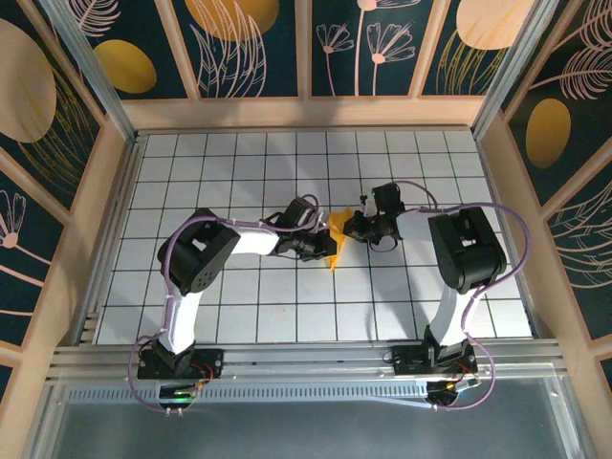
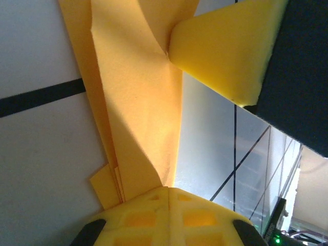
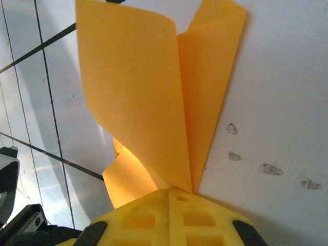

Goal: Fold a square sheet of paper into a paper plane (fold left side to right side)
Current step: Fold the wing for the fifth time at the center of the table.

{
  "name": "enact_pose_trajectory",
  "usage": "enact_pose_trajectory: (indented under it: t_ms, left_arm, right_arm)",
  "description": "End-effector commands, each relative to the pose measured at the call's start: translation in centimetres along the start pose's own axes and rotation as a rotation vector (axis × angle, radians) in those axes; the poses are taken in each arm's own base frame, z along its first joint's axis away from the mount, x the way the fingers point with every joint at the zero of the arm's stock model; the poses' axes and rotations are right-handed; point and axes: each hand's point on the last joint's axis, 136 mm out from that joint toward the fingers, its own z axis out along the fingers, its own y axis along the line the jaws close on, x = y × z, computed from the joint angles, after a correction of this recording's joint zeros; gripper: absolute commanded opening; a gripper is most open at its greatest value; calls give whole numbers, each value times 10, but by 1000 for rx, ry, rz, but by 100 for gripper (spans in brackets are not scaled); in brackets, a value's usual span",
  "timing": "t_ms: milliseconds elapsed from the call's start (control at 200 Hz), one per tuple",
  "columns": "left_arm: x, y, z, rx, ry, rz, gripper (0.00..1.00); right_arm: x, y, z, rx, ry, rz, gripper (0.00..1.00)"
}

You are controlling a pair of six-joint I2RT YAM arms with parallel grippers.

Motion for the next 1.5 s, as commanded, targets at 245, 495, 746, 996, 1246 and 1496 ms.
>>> enact_pose_trajectory:
  t_ms: [245, 495, 746, 996, 1246, 1496]
  left_arm:
    - [18, 61, -2, -263, 26, -23, 0]
    - [17, 62, -2, -273, 20, -20, 0]
    - [18, 63, -3, -279, 20, -20, 0]
    - [21, 66, -3, -289, 31, -20, 0]
    - [25, 70, -3, -296, 40, -24, 0]
    - [28, 71, -2, -287, 53, -25, 0]
  right_arm:
    - [-17, 29, -34, -68, -109, -164, 0]
    - [1, 23, -20, -89, -86, -148, 0]
    - [5, 19, 0, -78, -44, -150, 0]
    - [-3, 11, 9, -38, -51, -154, 0]
    - [-16, -3, 11, 34, -67, -168, 0]
    - [-35, -18, 12, 86, -87, -169, 0]
